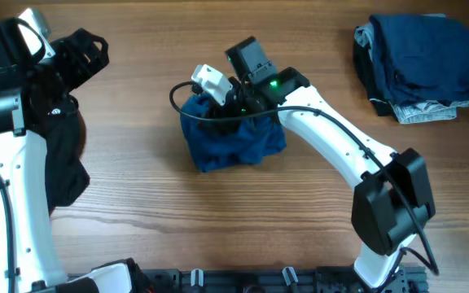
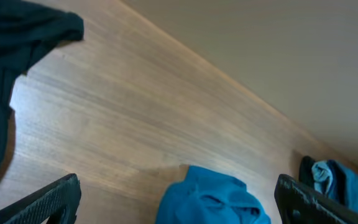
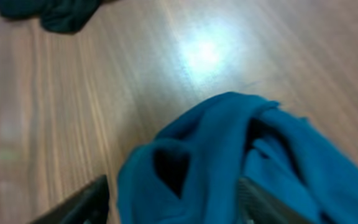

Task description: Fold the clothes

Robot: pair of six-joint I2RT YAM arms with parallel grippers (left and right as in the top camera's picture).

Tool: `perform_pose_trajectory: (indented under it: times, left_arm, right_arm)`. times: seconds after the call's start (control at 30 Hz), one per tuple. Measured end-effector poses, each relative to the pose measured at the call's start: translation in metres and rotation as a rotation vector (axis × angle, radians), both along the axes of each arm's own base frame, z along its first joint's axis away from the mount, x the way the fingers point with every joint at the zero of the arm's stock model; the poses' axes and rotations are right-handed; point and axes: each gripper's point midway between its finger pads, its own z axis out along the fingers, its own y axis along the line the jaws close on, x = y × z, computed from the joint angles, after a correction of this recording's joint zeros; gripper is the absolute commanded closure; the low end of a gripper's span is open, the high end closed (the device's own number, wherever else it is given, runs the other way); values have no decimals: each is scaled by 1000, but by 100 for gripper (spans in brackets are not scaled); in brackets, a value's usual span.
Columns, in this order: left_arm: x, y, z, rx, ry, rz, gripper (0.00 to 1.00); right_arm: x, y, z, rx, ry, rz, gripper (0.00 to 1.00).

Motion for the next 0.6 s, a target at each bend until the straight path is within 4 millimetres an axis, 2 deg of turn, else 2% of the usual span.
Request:
perform_pose_trajectory:
  times: [0.07,0.1,0.13,0.17,0.33,0.5,0.6]
  left_arm:
    - [2,0,-9,-6,27,0,0]
    - [3,1,-11,-6,34,-2,0]
    - [4,1,-14,-7,42,-2,0]
    - [4,1,-15,-8,45,-2,0]
    - [3,0,-18,-10,56,-3,0]
    - [1,0,-19,-12,65,-3,0]
    - [2,0,-19,-12,63,-3,0]
  right_arm:
    - [-7,1,-2,7,35,17,59]
    - [-10,0,-3,6,49,22,78]
    - [-15,-2,-5,-1,70,28,93]
    - [-19,-4,-6,-10,90,30,96]
    - [-37,-19,-18,-88,220,-21,96]
    - [-83,-63,-38,-321,520,-205,96]
    - [-94,-76,-42,-399,612,-316,96]
